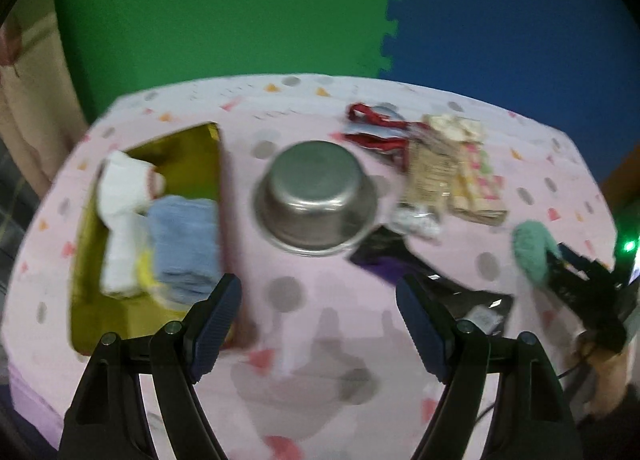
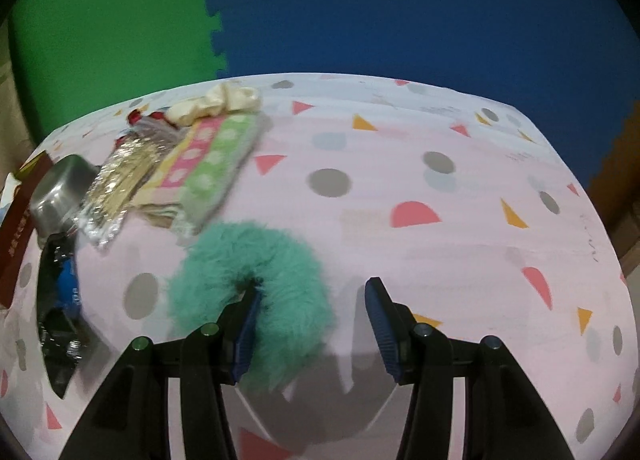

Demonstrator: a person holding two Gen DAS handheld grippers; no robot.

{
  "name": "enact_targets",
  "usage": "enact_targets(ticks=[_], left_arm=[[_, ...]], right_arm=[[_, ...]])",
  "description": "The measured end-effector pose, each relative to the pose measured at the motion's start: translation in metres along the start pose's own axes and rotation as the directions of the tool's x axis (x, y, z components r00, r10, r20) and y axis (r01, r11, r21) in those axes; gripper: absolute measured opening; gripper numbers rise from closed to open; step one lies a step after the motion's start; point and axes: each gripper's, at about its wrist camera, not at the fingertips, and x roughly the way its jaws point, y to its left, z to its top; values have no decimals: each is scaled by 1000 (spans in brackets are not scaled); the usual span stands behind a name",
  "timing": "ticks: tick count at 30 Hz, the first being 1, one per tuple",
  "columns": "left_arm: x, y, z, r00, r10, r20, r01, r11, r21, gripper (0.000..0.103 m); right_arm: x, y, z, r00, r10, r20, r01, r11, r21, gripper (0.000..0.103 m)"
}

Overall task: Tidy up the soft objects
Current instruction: 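Move the left gripper to the black blue-labelled packet and close on it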

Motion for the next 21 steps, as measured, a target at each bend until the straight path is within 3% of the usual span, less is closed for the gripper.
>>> enact_targets(ticks=[7, 15, 21], left_arm=[[18, -29, 15, 993, -56, -102, 46, 994, -101, 76], [55, -43, 19, 971, -62, -233, -9, 957, -291, 73], [71, -51, 18, 958, -37, -283, -65, 938, -341, 72]], right_arm=[[2, -18, -3, 1000, 16, 5, -16, 998, 58, 51], [2, -19, -4, 1000, 17, 6, -18, 998, 57, 52], [2, -16, -4, 1000, 17, 2, -17, 999, 45, 56]])
